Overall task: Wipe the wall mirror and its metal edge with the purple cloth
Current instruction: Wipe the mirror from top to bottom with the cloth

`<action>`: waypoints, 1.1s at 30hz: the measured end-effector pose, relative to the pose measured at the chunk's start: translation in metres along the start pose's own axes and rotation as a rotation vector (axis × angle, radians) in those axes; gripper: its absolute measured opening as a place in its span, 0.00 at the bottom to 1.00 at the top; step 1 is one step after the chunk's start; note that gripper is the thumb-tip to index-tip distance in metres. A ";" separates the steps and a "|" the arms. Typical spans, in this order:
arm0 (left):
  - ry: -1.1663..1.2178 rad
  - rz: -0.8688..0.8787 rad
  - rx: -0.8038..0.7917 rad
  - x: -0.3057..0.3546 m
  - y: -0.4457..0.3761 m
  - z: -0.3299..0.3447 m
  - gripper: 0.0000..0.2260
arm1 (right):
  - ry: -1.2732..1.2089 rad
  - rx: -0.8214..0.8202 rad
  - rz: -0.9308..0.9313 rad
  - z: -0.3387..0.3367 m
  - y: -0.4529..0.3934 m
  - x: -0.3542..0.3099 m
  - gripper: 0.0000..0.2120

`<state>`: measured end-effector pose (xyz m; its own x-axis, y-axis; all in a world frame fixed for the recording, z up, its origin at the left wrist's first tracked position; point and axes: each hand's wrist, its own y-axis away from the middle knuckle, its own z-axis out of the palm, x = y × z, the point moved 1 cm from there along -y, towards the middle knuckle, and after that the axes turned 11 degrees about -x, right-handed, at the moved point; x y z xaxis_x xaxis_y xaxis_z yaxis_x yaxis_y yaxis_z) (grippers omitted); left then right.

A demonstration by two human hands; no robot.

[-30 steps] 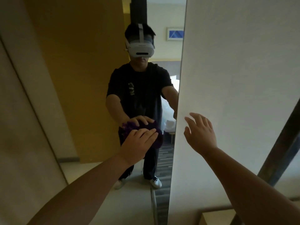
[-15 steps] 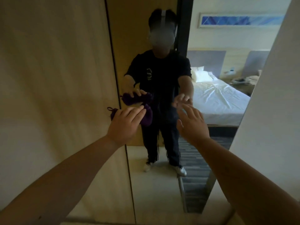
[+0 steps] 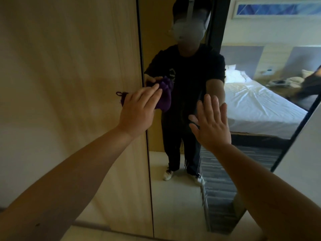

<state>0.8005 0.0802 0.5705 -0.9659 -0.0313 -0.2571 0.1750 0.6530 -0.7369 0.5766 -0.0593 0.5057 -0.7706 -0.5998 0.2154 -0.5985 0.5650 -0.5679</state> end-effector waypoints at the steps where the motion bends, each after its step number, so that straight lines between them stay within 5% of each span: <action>1: -0.003 0.003 0.044 -0.001 -0.009 -0.001 0.19 | 0.001 0.030 -0.008 0.005 -0.002 0.001 0.35; 8: -0.066 0.134 0.230 0.004 -0.042 0.036 0.21 | -0.012 0.228 -0.037 0.028 -0.012 0.005 0.35; 18: -0.198 0.216 0.136 0.056 0.125 0.196 0.28 | -0.032 0.530 -0.073 0.041 -0.019 0.007 0.30; 26: -0.205 0.218 0.008 0.082 0.219 0.263 0.23 | -0.053 0.509 -0.067 0.038 -0.016 0.005 0.29; 30: -0.075 0.191 -0.065 0.091 0.213 0.240 0.18 | -0.124 0.440 -0.070 0.038 0.007 0.020 0.29; 33: 0.040 0.164 0.037 0.089 0.164 0.195 0.18 | -0.140 0.370 0.005 0.048 0.045 0.046 0.34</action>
<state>0.7801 0.0365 0.3049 -0.9305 0.1043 -0.3512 0.3372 0.6187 -0.7096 0.5249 -0.0882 0.4522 -0.7205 -0.6837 0.1156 -0.4557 0.3413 -0.8221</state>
